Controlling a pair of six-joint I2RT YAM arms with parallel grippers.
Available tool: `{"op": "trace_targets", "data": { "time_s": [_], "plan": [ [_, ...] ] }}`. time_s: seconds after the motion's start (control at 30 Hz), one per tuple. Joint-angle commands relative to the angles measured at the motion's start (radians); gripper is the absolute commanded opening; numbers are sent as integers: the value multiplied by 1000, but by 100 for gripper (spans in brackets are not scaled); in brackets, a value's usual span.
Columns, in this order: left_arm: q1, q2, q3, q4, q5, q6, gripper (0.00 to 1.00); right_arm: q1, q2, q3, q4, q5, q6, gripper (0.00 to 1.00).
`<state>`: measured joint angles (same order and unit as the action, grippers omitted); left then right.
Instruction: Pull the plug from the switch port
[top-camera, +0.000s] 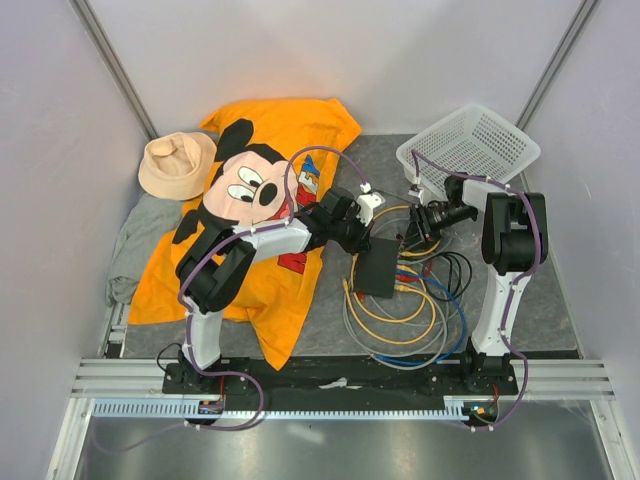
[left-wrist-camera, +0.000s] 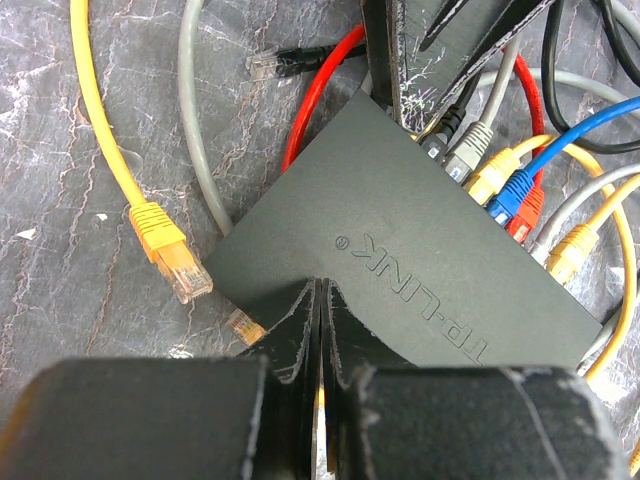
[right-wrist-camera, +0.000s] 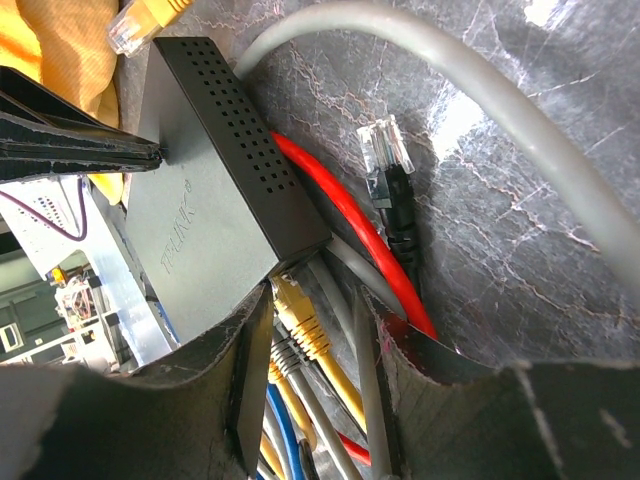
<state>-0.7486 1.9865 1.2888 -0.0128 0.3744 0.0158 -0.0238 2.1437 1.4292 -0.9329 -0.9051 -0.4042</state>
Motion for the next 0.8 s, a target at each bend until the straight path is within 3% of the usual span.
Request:
{"op": "trace_targets", "data": {
  "time_s": [0.0, 0.43, 0.57, 0.77],
  "plan": [
    [-3, 26, -32, -115, -57, 41, 4, 13, 22, -9, 57, -3, -19, 45],
    [-3, 29, -31, -113, -58, 44, 4, 44, 18, -13, 42, -9, -41, 44],
    [-3, 29, -31, -113, -60, 44, 4, 51, 13, -16, 42, -2, -45, 31],
    [-3, 29, -32, -111, -58, 42, 4, 59, 8, -23, 42, 8, -58, 20]
  ]
}}
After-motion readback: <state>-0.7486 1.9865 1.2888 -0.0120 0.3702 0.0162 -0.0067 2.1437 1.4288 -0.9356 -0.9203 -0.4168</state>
